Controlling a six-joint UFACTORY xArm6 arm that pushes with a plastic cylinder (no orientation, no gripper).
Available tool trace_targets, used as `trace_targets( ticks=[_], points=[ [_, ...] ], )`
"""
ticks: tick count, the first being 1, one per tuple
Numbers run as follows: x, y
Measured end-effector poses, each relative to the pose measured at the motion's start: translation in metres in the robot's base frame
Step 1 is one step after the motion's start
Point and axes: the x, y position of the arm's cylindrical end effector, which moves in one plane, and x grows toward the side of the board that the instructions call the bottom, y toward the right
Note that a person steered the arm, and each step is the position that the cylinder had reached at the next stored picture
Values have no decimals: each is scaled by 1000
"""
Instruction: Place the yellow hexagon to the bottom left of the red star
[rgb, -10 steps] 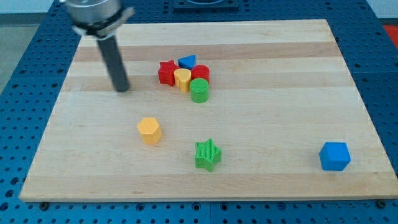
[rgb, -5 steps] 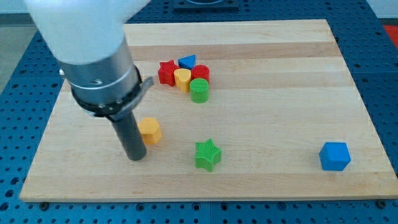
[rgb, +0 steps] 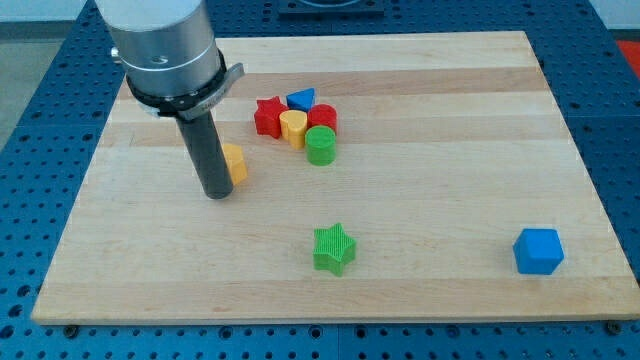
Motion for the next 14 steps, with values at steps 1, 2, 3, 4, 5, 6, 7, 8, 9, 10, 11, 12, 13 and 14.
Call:
trace_targets(
  ticks=[1, 2, 3, 4, 5, 6, 7, 8, 9, 10, 11, 12, 13, 14],
  points=[
    [0, -8],
    [-9, -17],
    [-16, -17],
    [-2, -42],
    [-2, -45],
    [-1, -28],
    [-5, -10],
    [-25, -7],
    [-34, -7],
    [-34, -7],
    [-44, -6],
    [-54, -6],
    [-60, -6],
    [-47, -6]
  ],
)
